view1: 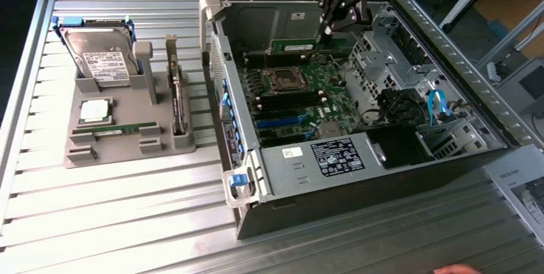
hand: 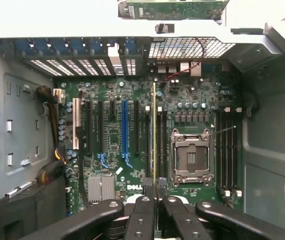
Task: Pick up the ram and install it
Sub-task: 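Pick up the ram and move it above insertion slot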
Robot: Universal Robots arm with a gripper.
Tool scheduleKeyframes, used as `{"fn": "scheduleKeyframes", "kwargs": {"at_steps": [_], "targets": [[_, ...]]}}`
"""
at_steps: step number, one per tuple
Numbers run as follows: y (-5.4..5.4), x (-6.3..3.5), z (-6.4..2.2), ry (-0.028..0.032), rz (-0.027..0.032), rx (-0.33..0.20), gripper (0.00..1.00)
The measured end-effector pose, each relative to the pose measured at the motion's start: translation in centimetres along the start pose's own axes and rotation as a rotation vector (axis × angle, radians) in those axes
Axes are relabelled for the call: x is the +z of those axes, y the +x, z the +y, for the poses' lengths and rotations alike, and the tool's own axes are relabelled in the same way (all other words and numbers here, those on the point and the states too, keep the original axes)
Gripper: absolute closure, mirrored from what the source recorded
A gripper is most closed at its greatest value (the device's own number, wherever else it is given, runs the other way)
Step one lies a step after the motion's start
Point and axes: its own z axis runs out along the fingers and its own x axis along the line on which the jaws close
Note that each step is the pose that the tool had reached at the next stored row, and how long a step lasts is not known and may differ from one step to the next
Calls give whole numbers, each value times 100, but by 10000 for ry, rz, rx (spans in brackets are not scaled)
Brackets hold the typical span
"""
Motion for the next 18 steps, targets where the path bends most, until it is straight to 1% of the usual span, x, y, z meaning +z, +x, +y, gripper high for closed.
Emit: {"fn": "scheduleKeyframes", "kwargs": {"at_steps": [7, 14, 18], "targets": [[-1, 9, 0, 0, 0, 1, 88], [1, 72, -4, 0, -30, -1, 88], [2, 95, -16, 0, -33, 0, 88]]}}
